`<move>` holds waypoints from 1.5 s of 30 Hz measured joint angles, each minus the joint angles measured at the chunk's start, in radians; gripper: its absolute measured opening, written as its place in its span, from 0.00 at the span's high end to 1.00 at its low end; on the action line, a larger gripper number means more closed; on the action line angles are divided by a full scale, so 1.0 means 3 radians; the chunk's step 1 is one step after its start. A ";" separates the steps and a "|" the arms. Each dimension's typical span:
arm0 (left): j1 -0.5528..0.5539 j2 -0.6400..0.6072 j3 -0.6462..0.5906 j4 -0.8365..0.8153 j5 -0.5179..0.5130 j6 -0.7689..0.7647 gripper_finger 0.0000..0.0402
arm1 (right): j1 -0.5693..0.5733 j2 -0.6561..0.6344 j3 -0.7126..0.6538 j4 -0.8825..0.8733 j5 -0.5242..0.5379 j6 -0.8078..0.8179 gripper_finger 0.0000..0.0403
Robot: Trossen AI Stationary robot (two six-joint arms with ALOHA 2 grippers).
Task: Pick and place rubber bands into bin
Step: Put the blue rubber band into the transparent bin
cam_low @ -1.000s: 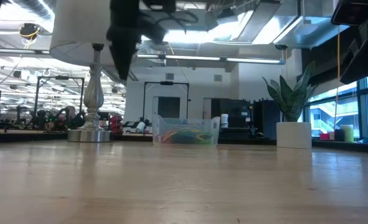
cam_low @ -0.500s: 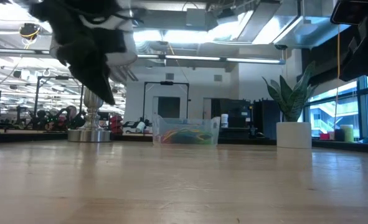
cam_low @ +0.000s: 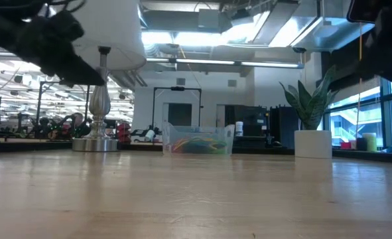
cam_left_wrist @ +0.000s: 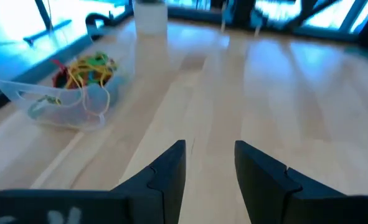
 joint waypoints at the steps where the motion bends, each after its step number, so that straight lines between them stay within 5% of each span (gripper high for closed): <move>1: 0.0000 -0.0169 -0.0053 -0.0008 0.0001 -0.0003 0.67 | -0.0020 0.0000 0.0000 0.0027 0.0000 0.0000 0.97; 11: 0.0000 -0.1563 -0.0459 0.0004 0.0363 0.0217 0.67 | -0.0149 0.0000 0.0000 0.0097 -0.0001 0.0000 0.97; 20: 0.0006 -0.1575 -0.0715 0.0542 0.0623 0.0476 0.67 | -0.0150 0.0003 -0.0001 0.0101 -0.0006 -0.0012 0.97; 39: 0.0006 -0.1541 -0.0714 0.0482 0.0631 0.0655 0.67 | -0.0150 0.0023 -0.0001 0.0096 -0.0037 -0.0114 0.97; 45: 0.0006 -0.1541 -0.0714 0.0481 0.0631 0.0637 0.67 | -0.0142 0.0090 0.0178 -0.0177 -0.0668 -0.0353 0.99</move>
